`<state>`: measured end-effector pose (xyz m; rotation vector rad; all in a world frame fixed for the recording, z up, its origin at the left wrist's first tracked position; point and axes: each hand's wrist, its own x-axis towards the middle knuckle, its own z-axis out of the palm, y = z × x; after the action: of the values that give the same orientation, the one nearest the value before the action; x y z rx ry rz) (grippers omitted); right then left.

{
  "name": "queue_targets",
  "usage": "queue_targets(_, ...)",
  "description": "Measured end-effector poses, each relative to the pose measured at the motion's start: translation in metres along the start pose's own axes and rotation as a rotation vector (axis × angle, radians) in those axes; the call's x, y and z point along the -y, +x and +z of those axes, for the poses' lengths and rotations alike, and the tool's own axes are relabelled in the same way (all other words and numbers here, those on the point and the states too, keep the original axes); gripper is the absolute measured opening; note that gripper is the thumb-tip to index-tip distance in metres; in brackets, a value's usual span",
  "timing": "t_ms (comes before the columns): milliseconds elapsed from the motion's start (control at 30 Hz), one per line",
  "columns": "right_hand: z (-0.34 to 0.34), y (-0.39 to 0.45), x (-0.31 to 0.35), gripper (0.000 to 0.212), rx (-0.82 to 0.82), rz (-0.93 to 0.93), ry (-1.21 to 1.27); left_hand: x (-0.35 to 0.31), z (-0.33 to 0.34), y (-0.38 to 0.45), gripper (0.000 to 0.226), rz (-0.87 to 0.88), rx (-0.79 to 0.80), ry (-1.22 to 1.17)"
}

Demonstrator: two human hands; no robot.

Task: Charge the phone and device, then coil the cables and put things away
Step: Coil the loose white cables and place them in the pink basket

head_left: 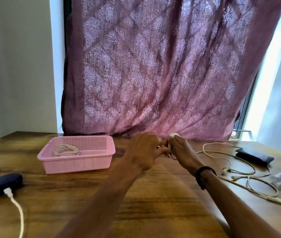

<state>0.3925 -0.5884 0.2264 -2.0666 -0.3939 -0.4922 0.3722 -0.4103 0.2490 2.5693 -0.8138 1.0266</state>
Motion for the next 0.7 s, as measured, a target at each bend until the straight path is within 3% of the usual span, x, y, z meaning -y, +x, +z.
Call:
queue_targets(133, 0.006, -0.005, 0.011, 0.048, 0.162, 0.006, 0.079, 0.012, -0.008, -0.001, 0.045, 0.007, -0.061, 0.029)
queue_targets(267, 0.005, -0.015, 0.025, 0.078, 0.301, 0.15, 0.279, 0.019, -0.012, -0.001, 0.052, 0.021, -0.123, -0.002)
queue_targets(367, 0.006, -0.019, 0.036, 0.074, 0.394, 0.202, 0.323, 0.03, -0.012, -0.002, 0.046, -0.043, -0.256, -0.018)
queue_targets(533, 0.012, -0.017, 0.047, 0.065, 0.484, 0.209, 0.743, 0.032, 0.01, -0.008, 0.041, -0.21, -0.328, -0.178)
queue_targets(700, 0.003, -0.015, 0.047, 0.063, 0.425, 0.222, 1.055, 0.014, 0.039, -0.005, 0.025, -0.097, -0.317, -0.473)
